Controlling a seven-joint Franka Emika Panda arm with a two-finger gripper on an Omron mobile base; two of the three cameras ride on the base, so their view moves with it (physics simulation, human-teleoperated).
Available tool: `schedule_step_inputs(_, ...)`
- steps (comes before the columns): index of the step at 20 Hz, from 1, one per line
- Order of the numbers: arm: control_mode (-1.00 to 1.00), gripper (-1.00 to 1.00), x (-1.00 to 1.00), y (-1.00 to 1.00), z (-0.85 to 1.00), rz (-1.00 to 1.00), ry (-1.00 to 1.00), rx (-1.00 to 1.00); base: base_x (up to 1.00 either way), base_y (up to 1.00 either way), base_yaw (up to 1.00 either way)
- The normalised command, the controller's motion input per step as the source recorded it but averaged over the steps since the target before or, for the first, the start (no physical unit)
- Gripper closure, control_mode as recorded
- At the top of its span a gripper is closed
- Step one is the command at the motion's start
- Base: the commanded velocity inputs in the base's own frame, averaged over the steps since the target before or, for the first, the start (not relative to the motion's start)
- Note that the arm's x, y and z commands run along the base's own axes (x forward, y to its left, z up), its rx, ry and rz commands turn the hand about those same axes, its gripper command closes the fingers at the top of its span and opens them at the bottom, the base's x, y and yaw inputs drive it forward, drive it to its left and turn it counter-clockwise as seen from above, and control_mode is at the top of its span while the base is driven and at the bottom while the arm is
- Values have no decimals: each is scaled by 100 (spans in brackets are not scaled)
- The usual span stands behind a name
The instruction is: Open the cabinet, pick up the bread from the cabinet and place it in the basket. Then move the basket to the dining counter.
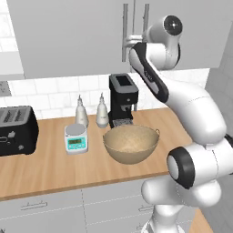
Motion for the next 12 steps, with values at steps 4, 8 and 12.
schedule_step_inputs(4,-100,100,-98,-25,36,6,0,10,0,0,0)
schedule_step_inputs(8,-100,100,-100,-34,37,1,0,4,0,0,0)
schedule_step_inputs(12,-100,100,-100,-42,39,0,0,4,0,0,0)
